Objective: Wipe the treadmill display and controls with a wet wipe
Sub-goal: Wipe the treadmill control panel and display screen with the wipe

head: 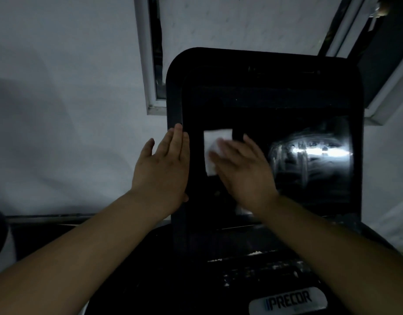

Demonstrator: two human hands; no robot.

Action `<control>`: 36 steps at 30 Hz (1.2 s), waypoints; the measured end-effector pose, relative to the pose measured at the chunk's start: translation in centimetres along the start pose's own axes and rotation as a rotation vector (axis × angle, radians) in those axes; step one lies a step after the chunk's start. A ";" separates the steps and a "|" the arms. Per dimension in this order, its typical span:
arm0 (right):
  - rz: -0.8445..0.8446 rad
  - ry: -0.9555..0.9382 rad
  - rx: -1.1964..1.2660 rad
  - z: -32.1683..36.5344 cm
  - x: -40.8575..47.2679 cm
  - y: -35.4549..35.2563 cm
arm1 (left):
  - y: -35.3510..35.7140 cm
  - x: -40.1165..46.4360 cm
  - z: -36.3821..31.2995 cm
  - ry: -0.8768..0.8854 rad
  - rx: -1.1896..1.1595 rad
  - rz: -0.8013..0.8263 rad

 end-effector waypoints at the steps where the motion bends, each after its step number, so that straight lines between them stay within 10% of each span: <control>1: -0.021 -0.003 -0.011 -0.9 1.9 0.1 | 0.0 0.0 0.0 -0.001 -0.002 -0.002; 19: 0.163 -0.013 0.124 3.6 -13.0 -1.3 | 0.9 0.7 -2.8 0.097 -0.027 -0.139; 36: -0.096 0.026 0.017 -4.1 1.5 0.7 | 0.8 1.8 -4.4 0.072 0.060 -0.078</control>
Point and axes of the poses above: each hand's wrist, its own x-axis towards the middle knuckle, its own y-axis out of the palm, z = x × y, the point moved 2 cm from there along x, towards the middle knuckle
